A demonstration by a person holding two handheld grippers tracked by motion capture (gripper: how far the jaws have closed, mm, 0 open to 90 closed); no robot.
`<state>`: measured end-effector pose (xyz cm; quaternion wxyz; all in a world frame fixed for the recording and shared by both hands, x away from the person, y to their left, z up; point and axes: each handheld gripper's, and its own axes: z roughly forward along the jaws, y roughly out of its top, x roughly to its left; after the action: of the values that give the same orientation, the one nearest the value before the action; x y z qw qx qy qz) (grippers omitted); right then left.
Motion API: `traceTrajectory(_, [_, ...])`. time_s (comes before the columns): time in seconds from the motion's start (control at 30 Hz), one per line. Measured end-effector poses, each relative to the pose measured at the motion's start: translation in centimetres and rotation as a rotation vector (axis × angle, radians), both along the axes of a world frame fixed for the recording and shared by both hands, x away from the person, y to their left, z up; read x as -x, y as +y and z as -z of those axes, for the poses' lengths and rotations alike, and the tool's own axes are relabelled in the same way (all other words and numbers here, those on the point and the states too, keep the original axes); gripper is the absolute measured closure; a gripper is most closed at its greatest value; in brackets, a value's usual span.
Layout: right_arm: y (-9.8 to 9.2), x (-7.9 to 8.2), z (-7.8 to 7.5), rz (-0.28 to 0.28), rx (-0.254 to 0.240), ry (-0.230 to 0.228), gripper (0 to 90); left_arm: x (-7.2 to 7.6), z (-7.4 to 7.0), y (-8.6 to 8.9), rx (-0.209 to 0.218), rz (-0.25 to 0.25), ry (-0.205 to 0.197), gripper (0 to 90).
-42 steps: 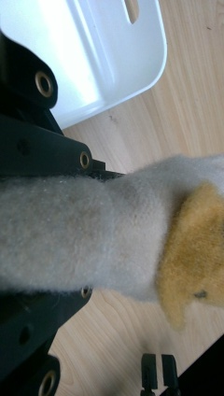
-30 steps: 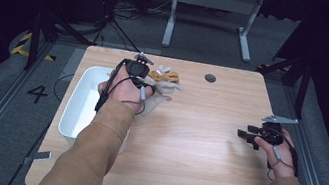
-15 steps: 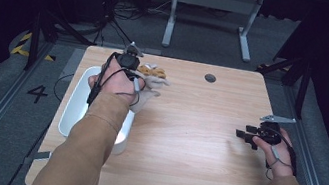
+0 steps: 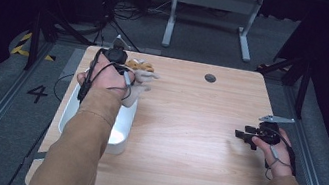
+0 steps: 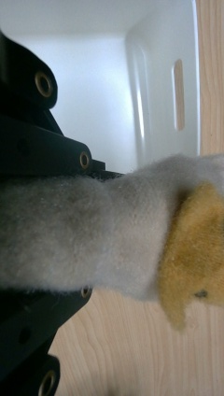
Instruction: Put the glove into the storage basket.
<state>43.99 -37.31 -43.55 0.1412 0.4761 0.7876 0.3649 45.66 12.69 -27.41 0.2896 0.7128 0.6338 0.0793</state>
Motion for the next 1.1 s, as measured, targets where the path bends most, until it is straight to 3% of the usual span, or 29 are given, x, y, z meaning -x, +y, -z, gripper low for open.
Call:
traceTrajectory(0.27, [0.5, -0.3, 0.0, -0.015, -0.006, -0.001, 41.9, -0.1, 0.0, 1.5, 0.007, -0.058, -0.012, 72.6])
traceTrajectory(0.57, [1.4, -1.0, 0.2, -0.033, 0.001, 0.004, 41.9, -0.4, 0.5, 2.5, -0.01, -0.108, 0.013, 72.5])
traceTrajectory(0.9, [1.5, -1.0, 0.0, -0.035, 0.005, 0.0, 41.8, -0.3, 1.3, 3.3, -0.013, -0.131, 0.024, 72.3])
traceTrajectory(0.97, [1.5, -1.0, 0.0, -0.034, 0.001, 0.001, 41.8, -0.2, 1.6, 3.6, 0.005, -0.135, 0.023, 72.3])
traceTrajectory(1.1, [1.5, -1.0, 0.0, -0.035, 0.003, 0.001, 41.9, 0.0, 2.6, 4.0, -0.003, -0.139, 0.037, 72.3])
